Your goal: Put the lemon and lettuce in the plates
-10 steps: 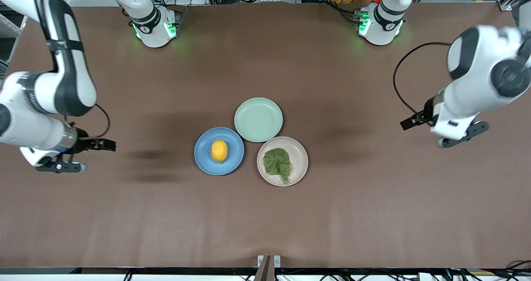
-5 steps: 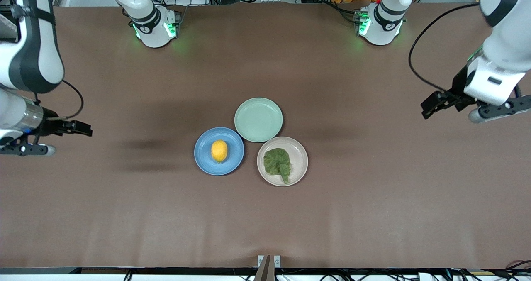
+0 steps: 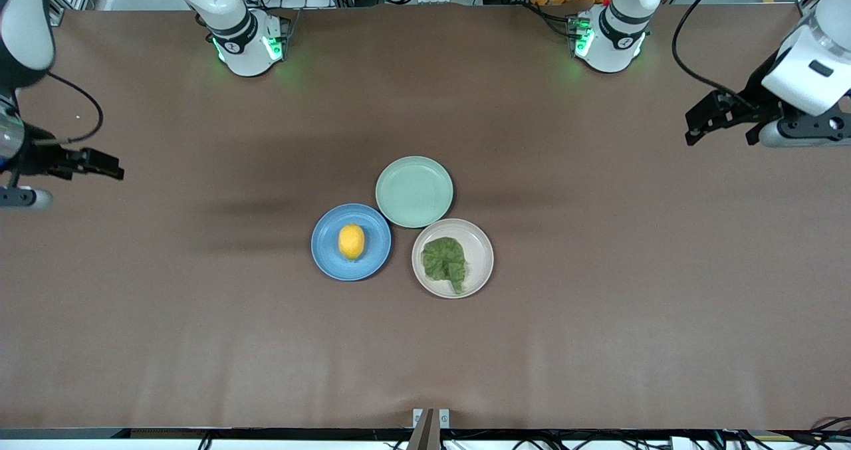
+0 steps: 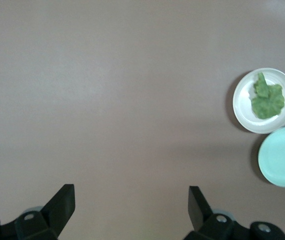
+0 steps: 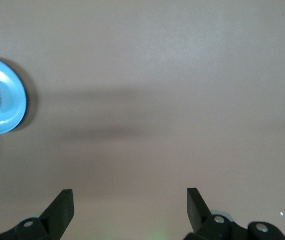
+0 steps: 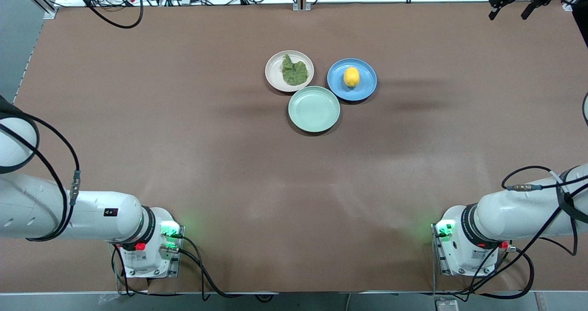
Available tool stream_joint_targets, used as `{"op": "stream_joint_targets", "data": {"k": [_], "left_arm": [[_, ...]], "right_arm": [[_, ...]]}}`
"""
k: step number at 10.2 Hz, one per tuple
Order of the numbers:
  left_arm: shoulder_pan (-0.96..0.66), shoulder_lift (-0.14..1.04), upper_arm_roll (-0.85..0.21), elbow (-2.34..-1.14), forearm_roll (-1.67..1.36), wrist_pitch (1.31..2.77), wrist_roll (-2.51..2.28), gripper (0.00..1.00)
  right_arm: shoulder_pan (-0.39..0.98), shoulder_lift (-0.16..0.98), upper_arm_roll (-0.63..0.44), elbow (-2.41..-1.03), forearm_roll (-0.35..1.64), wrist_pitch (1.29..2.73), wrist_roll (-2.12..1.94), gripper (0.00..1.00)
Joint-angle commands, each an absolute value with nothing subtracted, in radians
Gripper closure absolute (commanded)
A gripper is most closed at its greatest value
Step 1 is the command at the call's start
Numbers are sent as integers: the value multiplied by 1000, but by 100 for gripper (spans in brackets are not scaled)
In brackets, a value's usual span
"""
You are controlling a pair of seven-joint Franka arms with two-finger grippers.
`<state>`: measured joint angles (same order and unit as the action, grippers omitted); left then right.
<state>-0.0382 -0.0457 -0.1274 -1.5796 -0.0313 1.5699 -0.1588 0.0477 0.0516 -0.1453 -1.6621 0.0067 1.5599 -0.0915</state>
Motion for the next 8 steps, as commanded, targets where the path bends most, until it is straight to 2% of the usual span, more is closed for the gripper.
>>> {"op": "stream_joint_targets", "data": {"k": [1, 5, 8], "left_arm": [[-29, -40, -132, -1548, -57, 1516, -130, 0], [-26, -46, -138, -1546, -28, 1514, -65, 0], [-26, -49, -138, -1545, -28, 1514, -64, 0]], "right_arm": [[17, 35, -110, -1571, -11, 1421, -83, 0], [9, 29, -107, -1447, -6, 1304, -83, 0], [0, 15, -107, -1411, 1, 1290, -81, 0]]}}
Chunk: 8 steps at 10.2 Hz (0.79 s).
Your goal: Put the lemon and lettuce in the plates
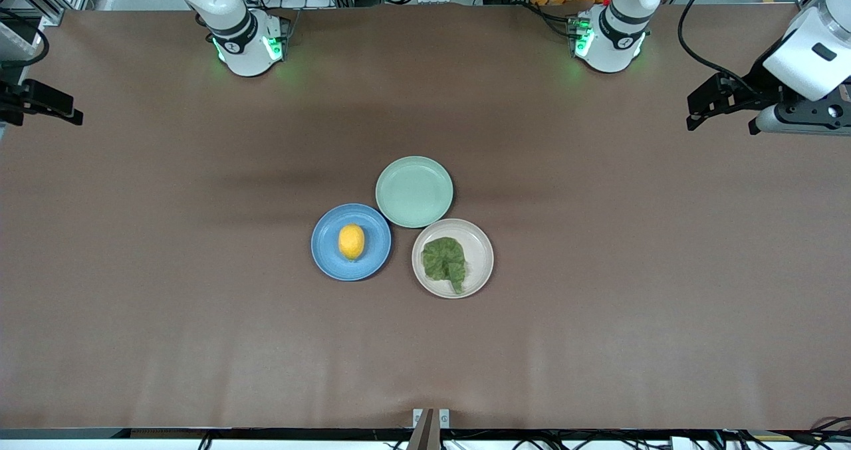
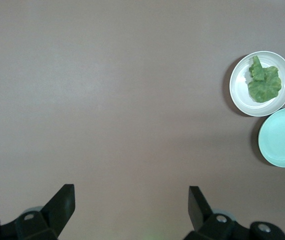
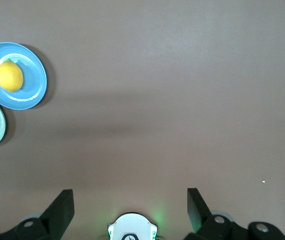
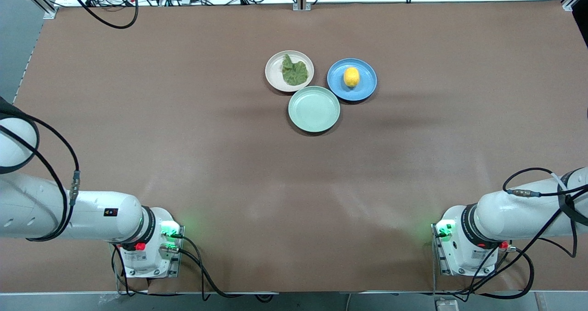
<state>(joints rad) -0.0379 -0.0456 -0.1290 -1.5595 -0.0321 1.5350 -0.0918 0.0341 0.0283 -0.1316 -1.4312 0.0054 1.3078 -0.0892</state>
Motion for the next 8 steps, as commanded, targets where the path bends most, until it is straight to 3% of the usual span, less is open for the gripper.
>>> {"op": "stream_joint_targets", "data": {"k": [1, 8], "left_arm": [[-26, -49, -138, -1539, -29, 1514, -63, 0], [-26, -49, -138, -1537, -32, 1516, -63, 0]], "right_arm": [[-3, 12, -104, -1401, 5, 1296, -69, 0], [8, -2, -71, -1437, -9, 1419, -34, 0]]}}
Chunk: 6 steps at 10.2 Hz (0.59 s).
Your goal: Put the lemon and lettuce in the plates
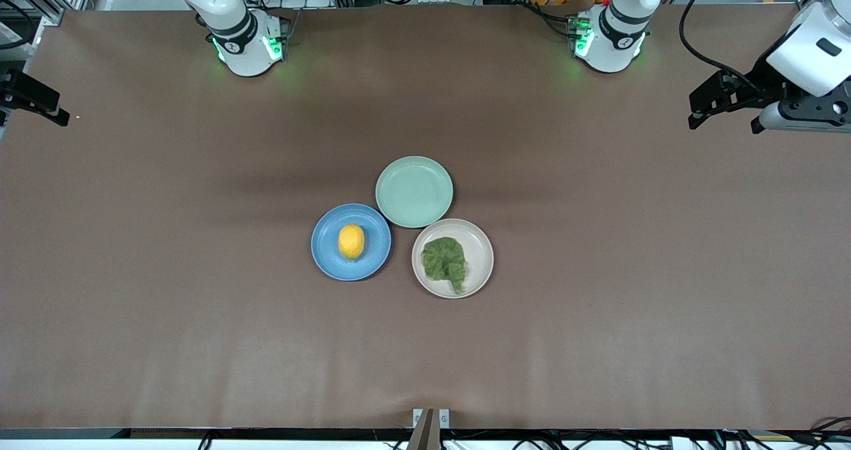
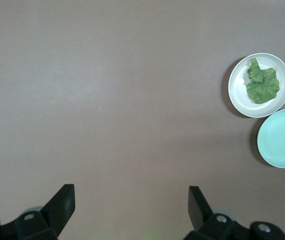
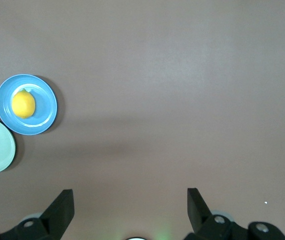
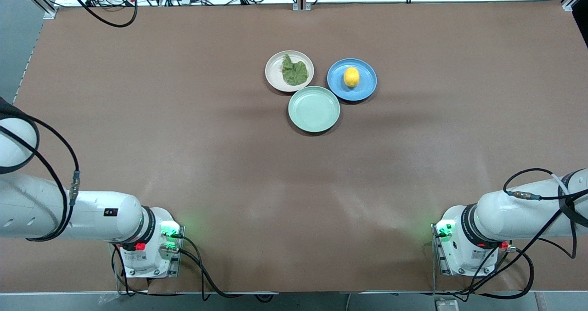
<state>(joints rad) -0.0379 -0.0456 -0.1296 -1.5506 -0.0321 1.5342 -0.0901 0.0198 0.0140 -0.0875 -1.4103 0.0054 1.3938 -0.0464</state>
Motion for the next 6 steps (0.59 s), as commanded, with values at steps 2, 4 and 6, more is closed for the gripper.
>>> {"op": "stream_joint_targets", "data": {"k": [2, 4, 6], "left_arm": [[-26, -49, -138, -1537, -32, 1516, -71, 0], [-26, -48, -138, -1537, -32, 1516, -68, 0], [-25, -49, -138, -1537, -31, 1516, -63, 0]], "right_arm": [[9, -2, -71, -1437, -11, 1433, -34, 0], [9, -2, -71, -1436, -11, 1434, -32, 0], [9, -2, -74, -1437, -11, 1431, -19, 0]]}}
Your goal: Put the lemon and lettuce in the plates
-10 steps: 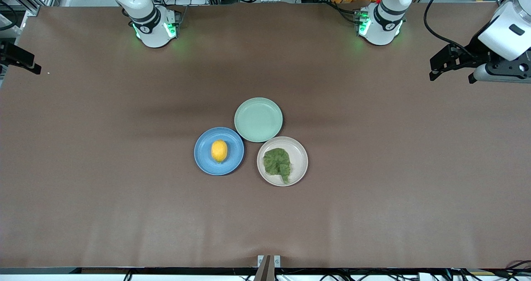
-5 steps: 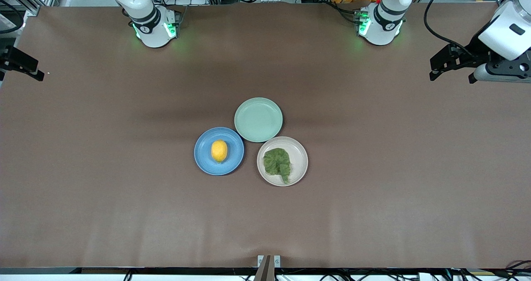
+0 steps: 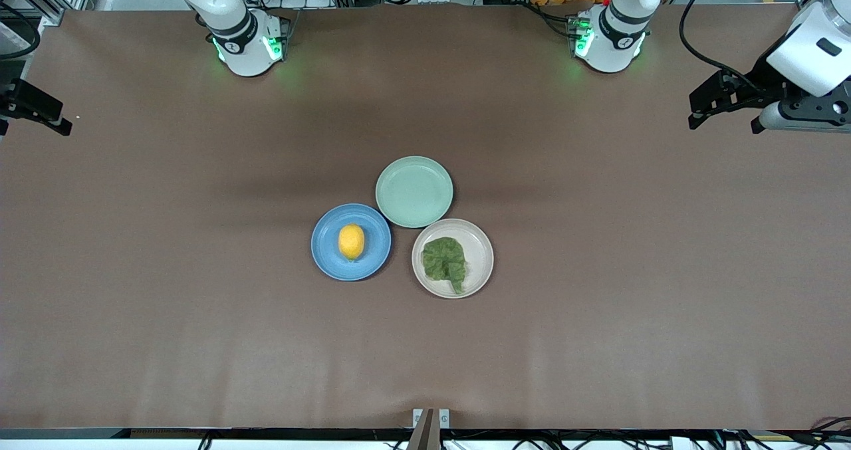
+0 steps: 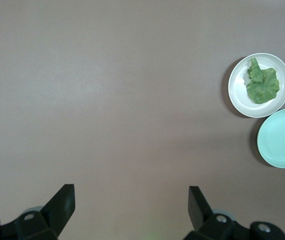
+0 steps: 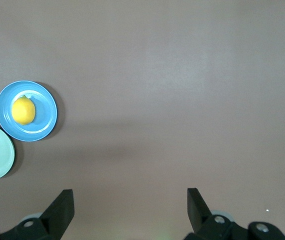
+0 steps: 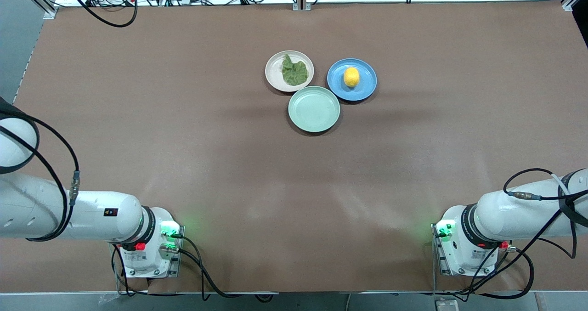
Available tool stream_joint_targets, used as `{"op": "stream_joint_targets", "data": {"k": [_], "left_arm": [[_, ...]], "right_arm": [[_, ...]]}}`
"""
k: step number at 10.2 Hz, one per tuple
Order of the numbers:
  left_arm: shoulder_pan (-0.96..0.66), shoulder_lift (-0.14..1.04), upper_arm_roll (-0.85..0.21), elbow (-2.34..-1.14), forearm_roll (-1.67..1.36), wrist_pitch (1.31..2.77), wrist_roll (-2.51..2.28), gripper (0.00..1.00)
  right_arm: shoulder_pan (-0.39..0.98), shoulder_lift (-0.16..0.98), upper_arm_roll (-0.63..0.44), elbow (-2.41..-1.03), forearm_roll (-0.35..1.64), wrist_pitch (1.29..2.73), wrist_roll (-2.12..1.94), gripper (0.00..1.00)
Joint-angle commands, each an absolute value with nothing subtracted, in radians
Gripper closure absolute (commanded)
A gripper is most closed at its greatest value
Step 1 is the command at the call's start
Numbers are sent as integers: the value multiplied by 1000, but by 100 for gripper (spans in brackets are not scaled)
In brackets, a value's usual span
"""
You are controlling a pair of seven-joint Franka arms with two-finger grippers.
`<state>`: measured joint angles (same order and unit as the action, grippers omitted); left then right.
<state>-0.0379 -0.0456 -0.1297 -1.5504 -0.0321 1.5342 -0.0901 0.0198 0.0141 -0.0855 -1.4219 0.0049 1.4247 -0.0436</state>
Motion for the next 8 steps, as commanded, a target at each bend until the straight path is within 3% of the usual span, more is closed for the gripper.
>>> {"op": "stream_joint_targets", "data": {"k": [1, 8], "left_arm": [[-26, -49, -140, -1537, -25, 1516, -66, 0], [-23, -55, -167, -1536, 28, 1514, -60, 0]], "right_arm": [[9, 2, -75, -1437, -11, 1431, 21, 0], [11, 3, -77, -1436, -12, 1430, 34, 0]]}}
